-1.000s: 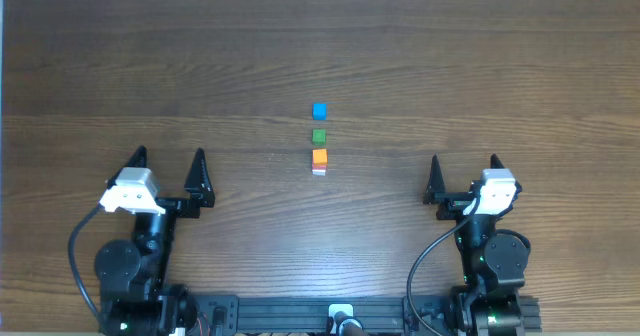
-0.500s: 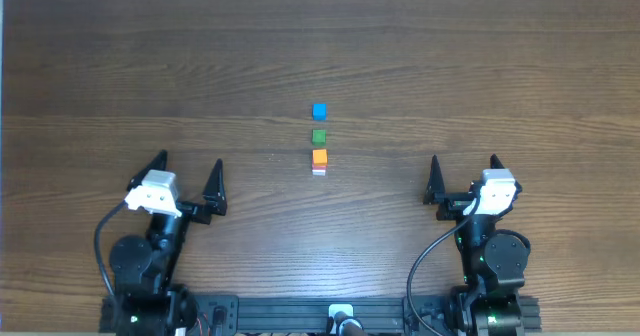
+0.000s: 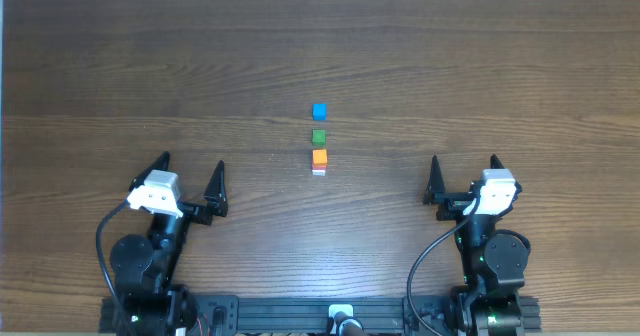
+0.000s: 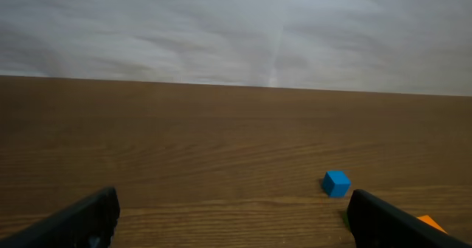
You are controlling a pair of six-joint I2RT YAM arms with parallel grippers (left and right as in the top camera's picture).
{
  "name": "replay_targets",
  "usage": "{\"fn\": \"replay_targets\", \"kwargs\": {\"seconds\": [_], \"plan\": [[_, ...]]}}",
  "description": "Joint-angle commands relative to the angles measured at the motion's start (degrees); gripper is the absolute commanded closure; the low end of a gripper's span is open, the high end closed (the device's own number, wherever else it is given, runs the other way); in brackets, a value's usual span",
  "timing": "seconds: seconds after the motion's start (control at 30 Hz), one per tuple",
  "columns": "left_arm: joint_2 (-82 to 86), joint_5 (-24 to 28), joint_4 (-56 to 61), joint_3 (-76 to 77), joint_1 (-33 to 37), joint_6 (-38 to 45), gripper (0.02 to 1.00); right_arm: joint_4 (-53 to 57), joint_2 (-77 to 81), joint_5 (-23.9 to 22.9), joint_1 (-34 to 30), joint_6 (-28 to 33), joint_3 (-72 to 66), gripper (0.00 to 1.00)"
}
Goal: Stack Cubes
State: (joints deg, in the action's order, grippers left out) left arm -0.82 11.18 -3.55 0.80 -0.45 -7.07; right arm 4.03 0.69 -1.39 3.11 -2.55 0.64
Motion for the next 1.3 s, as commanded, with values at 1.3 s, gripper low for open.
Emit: {"fn": "replay_targets", "kwargs": {"seconds": [1.3], "plan": [[0.44,0.79,0.33,-0.46,0.35,0.46,0.023,20.55,65.88,8.72,2.95,-9.46,51.74,0.007]]}}
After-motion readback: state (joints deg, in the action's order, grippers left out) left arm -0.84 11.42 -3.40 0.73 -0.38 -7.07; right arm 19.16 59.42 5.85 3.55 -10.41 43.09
